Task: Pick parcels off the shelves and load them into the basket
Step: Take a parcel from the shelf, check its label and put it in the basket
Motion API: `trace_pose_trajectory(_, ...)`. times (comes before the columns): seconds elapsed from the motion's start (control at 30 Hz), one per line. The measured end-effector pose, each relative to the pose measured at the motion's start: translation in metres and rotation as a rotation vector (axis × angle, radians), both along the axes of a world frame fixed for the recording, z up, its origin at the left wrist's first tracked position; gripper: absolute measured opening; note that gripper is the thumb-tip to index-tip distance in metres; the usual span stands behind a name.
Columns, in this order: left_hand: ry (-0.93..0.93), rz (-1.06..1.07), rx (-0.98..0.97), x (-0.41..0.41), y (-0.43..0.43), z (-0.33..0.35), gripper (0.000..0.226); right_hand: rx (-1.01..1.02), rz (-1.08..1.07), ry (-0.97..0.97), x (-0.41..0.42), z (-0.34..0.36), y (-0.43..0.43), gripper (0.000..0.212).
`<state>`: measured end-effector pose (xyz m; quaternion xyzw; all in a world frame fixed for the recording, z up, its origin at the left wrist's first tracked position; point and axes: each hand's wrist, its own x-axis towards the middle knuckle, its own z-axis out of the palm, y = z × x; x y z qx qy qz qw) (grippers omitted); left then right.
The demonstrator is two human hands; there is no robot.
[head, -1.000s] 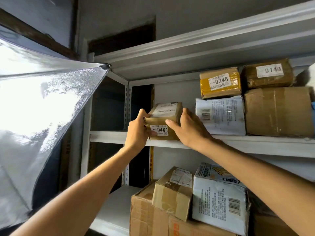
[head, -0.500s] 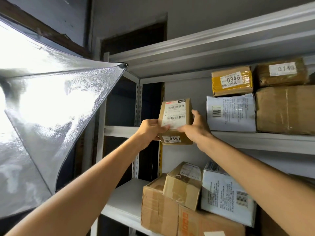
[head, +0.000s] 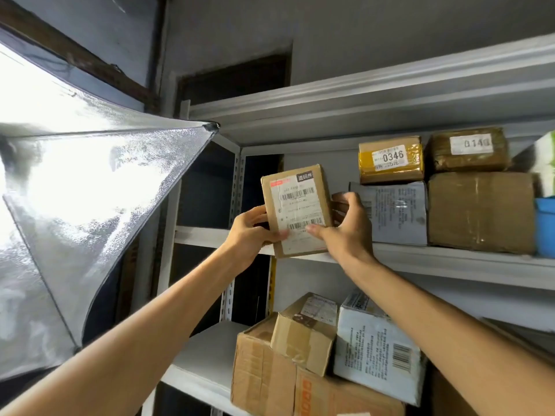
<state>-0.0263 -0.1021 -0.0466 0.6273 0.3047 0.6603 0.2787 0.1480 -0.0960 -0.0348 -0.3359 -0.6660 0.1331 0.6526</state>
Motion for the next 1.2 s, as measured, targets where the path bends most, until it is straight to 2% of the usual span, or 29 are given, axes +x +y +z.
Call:
trace_pose_trajectory(0.07,-0.001,0.017,0.107,0.001,-0.003,-0.005,0.052,-0.016,0.049,0.025,0.007,0.000,0.000,0.080)
trace_pose_trajectory(0.2,0.128,0.145,0.251,0.011,-0.010,-0.008,0.051,0.063,0.150,0.068,0.016,-0.009,0.011,0.078)
trace_pose_trajectory(0.37,0.327,0.397,0.408,0.018,-0.011,-0.016,0.053,0.151,0.261,0.118,0.023,-0.024,0.019,0.057)
trace_pose_trajectory(0.43,0.393,0.449,0.482,0.019,-0.011,-0.020,0.068,0.101,0.337,0.214,0.026,-0.020,0.019,0.036)
trace_pose_trajectory(0.5,0.426,0.384,0.487,0.026,-0.016,-0.026,0.089,-0.025,0.424,0.308,0.029,-0.013,0.017,0.023)
trace_pose_trajectory(0.57,0.448,0.417,0.485,0.037,-0.022,-0.029,0.096,-0.125,0.492,0.367,0.031,-0.010,0.016,0.025)
trace_pose_trajectory(0.67,0.416,0.523,0.494,0.039,-0.024,-0.029,0.092,-0.169,0.488,0.345,0.029,-0.008,0.016,0.024)
trace_pose_trajectory(0.73,0.313,0.402,0.486,0.034,-0.022,-0.028,0.087,-0.143,0.468,0.317,0.025,-0.004,0.012,0.022)
trace_pose_trajectory(0.83,-0.061,-0.039,0.310,0.025,-0.021,-0.021,0.069,-0.064,0.583,0.308,0.025,0.007,-0.003,0.032)
trace_pose_trajectory(0.87,-0.194,-0.172,0.176,0.022,-0.021,-0.017,0.057,-0.011,0.628,0.234,0.028,0.010,-0.009,0.036)
trace_pose_trajectory(0.93,-0.359,-0.333,-0.073,0.017,-0.020,-0.014,0.048,0.137,0.529,-0.122,0.032,0.012,-0.024,0.045)
trace_pose_trajectory(1.0,-0.408,-0.381,-0.155,0.011,-0.017,-0.017,0.060,0.374,0.183,-0.487,0.032,0.015,-0.031,0.062)
trace_pose_trajectory(1.03,-0.405,-0.404,-0.151,0.011,-0.017,-0.019,0.070,0.479,0.044,-0.567,0.031,0.017,-0.031,0.067)
trace_pose_trajectory(1.1,-0.339,-0.406,-0.099,0.014,-0.022,-0.018,0.088,0.529,-0.016,-0.558,0.028,0.021,-0.030,0.063)
trace_pose_trajectory(1.13,-0.290,-0.369,-0.059,0.017,-0.026,-0.015,0.088,0.493,0.012,-0.505,0.027,0.024,-0.031,0.057)
trace_pose_trajectory(1.2,-0.212,-0.216,-0.008,0.024,-0.031,-0.005,0.065,0.363,0.063,-0.373,0.024,0.033,-0.034,0.047)
